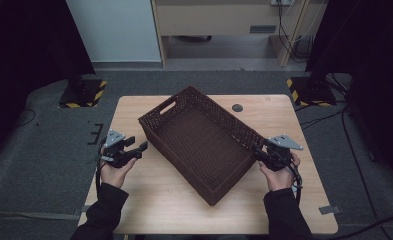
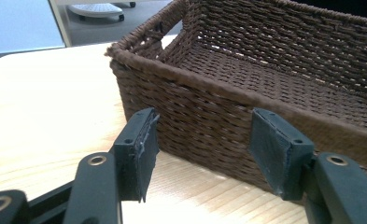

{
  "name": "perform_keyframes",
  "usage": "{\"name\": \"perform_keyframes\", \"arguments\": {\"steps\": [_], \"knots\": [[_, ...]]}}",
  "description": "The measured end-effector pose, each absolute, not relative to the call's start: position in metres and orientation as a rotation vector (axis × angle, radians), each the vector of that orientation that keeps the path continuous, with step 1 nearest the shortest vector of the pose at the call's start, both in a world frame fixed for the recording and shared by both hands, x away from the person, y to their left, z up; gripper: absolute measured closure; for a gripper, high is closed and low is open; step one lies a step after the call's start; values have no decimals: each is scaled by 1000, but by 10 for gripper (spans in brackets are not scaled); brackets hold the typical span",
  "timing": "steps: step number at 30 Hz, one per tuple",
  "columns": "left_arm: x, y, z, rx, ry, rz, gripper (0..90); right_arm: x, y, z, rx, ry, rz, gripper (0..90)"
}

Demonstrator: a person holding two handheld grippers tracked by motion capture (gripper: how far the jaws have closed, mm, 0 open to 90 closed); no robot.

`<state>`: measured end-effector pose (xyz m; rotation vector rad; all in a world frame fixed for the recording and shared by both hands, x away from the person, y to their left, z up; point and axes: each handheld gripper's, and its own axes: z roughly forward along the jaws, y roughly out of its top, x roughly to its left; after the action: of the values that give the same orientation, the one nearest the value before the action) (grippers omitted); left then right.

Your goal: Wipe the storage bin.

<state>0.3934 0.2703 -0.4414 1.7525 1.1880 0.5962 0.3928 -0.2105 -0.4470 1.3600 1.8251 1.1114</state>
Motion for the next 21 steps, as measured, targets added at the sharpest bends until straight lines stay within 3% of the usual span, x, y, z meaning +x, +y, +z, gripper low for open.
{"name": "perform_keyframes", "arguments": {"steps": [7,21], "knots": [[399,274,-439,1744,1190,614,394,397,-214,-446,1369,1808,1148,489],[429,284,-433,1755,1207,666,369,403,-207,-451,1337,1801,1097,523]]}}
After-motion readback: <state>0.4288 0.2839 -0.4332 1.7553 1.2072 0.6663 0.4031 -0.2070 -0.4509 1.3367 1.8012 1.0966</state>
